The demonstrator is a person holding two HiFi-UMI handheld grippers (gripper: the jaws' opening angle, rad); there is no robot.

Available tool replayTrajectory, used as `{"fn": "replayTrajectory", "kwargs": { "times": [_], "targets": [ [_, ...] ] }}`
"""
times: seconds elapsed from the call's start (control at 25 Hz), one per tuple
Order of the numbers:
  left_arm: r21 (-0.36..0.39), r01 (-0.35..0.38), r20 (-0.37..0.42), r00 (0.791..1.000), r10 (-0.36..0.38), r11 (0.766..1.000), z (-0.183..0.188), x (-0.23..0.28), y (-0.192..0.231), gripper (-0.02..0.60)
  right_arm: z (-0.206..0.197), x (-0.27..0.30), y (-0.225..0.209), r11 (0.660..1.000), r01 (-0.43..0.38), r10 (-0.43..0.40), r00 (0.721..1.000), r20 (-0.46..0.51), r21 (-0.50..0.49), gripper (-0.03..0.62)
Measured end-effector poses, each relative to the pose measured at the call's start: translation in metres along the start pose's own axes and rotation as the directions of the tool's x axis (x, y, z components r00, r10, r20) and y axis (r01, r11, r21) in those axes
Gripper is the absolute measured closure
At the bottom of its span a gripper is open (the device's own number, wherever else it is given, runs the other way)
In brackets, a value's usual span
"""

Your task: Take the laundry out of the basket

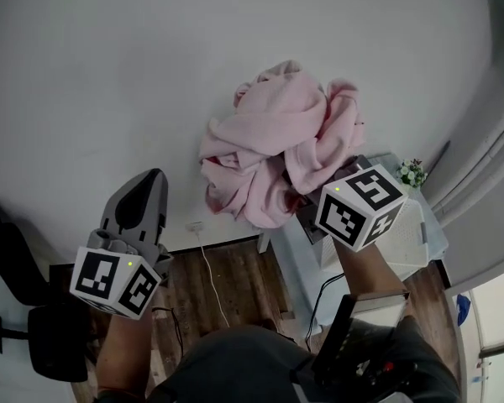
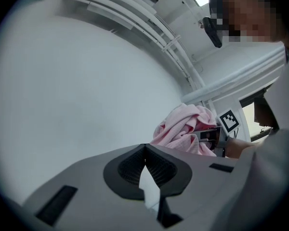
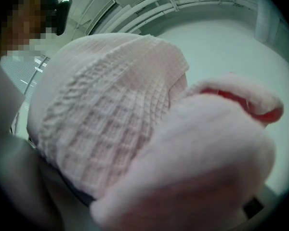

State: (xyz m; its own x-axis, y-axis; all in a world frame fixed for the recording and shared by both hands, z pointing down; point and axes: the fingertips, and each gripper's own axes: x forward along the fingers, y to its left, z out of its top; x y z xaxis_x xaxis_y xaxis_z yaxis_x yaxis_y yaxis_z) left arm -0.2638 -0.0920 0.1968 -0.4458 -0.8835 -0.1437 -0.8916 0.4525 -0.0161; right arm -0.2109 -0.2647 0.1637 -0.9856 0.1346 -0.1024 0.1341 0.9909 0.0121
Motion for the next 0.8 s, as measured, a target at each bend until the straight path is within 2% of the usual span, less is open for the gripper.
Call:
{"fn": "replayTrajectory", "kwargs": {
  "times": [0.16,0.24,0.6,0.8],
  "targets": [
    [0.009,-0.097,0.024,0.995,0.097,0.995,0.002,-0.053,0.049,0.572,-0.012,0.034,0.064,0.999,-0.042,0.042,0.999,0.013,0.013,0.367],
    [0.005,-0.123,0.031,0.992,0.122,0.992,-0.001,-0.065,0.06,0.572,-0.02,0.041,0.08,0.999,-0.042,0.041,0.999,0.011,0.013,0.367],
    [-0.002,-0.233,0.006,0.973,0.233,0.973,-0.007,-0.052,0.071,0.572,-0.046,0.051,0.07,0.995,-0.064,0.064,0.998,0.005,0.072,0.362],
    [0.007,-0.253,-0.008,0.968,0.253,0.968,-0.004,-0.052,0.076,0.572,-0.052,0.055,0.072,0.995,-0.063,0.064,0.998,-0.008,0.079,0.362]
  ]
}}
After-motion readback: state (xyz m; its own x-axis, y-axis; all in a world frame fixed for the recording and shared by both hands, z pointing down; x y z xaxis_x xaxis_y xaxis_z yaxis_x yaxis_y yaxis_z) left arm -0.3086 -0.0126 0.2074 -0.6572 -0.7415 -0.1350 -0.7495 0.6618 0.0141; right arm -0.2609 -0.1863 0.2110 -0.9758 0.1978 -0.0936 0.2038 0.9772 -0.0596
